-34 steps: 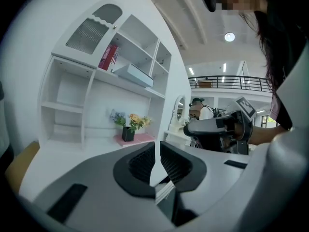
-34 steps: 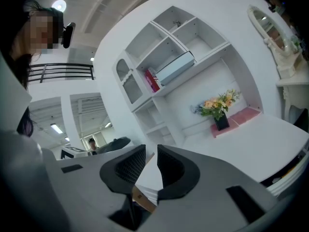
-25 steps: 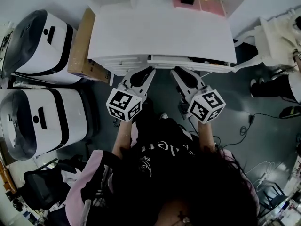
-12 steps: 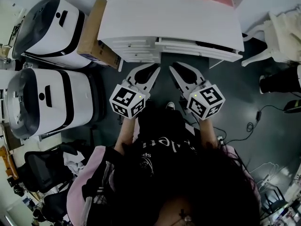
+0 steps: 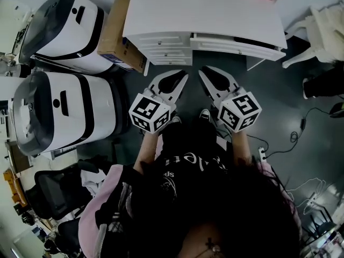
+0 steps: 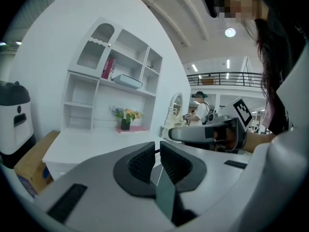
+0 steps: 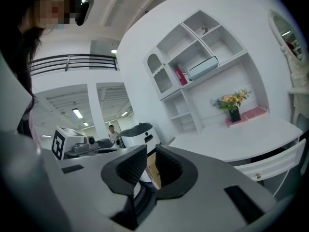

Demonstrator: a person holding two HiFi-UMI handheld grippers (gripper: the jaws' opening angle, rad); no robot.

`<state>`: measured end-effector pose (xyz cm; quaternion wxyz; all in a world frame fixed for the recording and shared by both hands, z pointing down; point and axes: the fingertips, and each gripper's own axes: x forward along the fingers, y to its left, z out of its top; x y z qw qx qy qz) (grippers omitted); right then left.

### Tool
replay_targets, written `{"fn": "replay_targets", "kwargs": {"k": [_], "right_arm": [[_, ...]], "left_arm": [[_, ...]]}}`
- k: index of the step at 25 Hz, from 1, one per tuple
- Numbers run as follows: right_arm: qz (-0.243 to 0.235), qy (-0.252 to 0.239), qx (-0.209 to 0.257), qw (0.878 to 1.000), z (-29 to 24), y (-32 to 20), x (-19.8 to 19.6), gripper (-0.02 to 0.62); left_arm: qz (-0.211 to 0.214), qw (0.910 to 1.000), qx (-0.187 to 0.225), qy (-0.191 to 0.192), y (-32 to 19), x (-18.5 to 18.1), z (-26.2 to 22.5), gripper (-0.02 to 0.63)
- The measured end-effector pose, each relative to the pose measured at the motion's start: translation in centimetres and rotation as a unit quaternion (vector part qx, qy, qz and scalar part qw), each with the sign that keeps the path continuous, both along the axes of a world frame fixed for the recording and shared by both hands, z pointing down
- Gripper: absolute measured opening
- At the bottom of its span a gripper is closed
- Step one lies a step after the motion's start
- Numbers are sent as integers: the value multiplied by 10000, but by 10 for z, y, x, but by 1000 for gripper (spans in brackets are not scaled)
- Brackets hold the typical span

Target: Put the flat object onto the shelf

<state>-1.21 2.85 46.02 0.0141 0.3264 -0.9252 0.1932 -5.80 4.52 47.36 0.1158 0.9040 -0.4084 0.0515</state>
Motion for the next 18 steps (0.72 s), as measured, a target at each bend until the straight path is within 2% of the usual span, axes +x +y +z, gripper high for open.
{"fn": "replay_targets", "kwargs": {"k": [9, 18], "right_arm": [[30, 62, 89, 9999, -7, 43, -59, 78], [82, 148, -10, 9999, 5, 72, -90, 75]], "left_arm": [[129, 9998, 159, 50, 35, -51, -10, 43], [160, 9997, 119, 143, 62, -83, -2, 43]]}}
